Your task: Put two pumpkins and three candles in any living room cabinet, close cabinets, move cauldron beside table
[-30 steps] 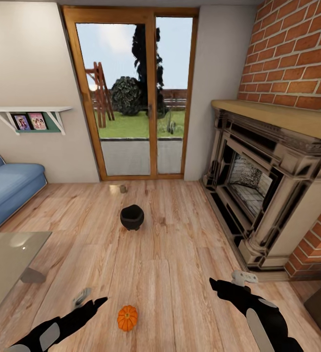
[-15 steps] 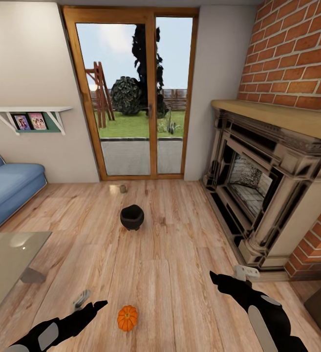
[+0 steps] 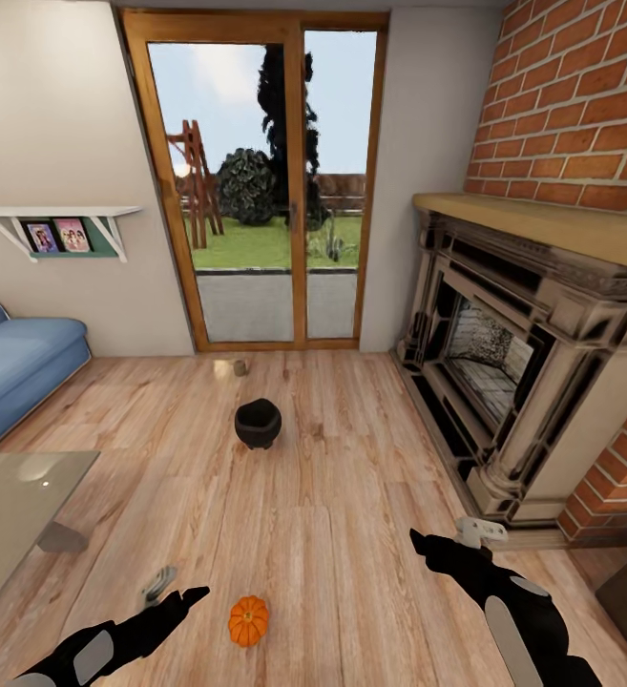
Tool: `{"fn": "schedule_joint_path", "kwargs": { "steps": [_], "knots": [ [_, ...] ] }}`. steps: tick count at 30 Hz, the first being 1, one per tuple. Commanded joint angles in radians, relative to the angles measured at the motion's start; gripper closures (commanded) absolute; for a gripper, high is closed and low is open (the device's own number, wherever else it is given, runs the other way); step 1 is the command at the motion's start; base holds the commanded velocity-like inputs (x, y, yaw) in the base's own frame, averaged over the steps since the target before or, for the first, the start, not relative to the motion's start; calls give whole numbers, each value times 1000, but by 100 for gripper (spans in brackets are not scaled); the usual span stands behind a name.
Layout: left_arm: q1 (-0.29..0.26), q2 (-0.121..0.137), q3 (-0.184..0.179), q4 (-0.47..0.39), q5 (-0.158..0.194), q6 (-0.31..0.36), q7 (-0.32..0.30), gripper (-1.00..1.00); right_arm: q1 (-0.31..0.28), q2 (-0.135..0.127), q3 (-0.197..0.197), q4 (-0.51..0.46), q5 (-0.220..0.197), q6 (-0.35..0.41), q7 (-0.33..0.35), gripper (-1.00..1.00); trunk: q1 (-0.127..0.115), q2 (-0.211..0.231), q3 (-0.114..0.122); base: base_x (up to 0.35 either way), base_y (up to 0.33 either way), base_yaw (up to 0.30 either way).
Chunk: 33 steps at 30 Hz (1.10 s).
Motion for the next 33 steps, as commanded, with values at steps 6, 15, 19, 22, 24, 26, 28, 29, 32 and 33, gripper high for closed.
{"fn": "schedule_joint_path", "kwargs": {
  "steps": [6, 15, 19, 22, 24, 26, 28, 29, 32, 33],
  "knots": [
    [-1, -1, 8, 0, 0, 8, -1, -100, -1, -1, 2, -1, -10, 3, -10, -100, 23, -43, -20, 0, 0, 0],
    [0, -4, 9, 0, -1, 6, 0, -100, -1, -1, -1, -1, -10, 3, -10, -100, 58, -106, -48, 0, 0, 0],
    [-1, -6, 10, -1, -1, 7, -1, -100, -1, -1, -1, -1, -10, 3, -10, -100, 73, -134, -61, 0, 0, 0],
    [0, -7, 9, -1, -2, 6, 0, -100, -1, 0, 0, -1, -10, 3, -10, -100, 85, -155, -70, 0, 0, 0],
    [-1, -7, 8, -1, -2, 7, -1, -100, -1, 0, 0, -1, -10, 3, -10, -100, 92, -169, -77, 0, 0, 0],
    [-1, -4, 8, -1, -1, 9, -2, -100, -1, 0, -1, -1, -10, 3, -10, -100, 100, -183, -83, 0, 0, 0],
    [-1, -3, 8, -1, -1, 10, -2, -100, -1, 1, 0, -1, -10, 3, -10, -100, 108, -197, -89, 0, 0, 0],
    [-1, -3, 8, 0, -1, 9, -1, -100, -1, 1, 0, -1, -10, 3, -10, -100, 111, -204, -92, 0, 0, 0],
    [-1, -1, 8, 0, 0, 10, -2, -100, -1, 1, 1, 0, -10, 3, -10, -100, 123, -225, -102, 0, 0, 0],
    [-1, -1, 8, 0, 0, 10, -2, -100, -1, 1, 1, 0, -10, 3, -10, -100, 127, -232, -105, 0, 0, 0]
  ]
}}
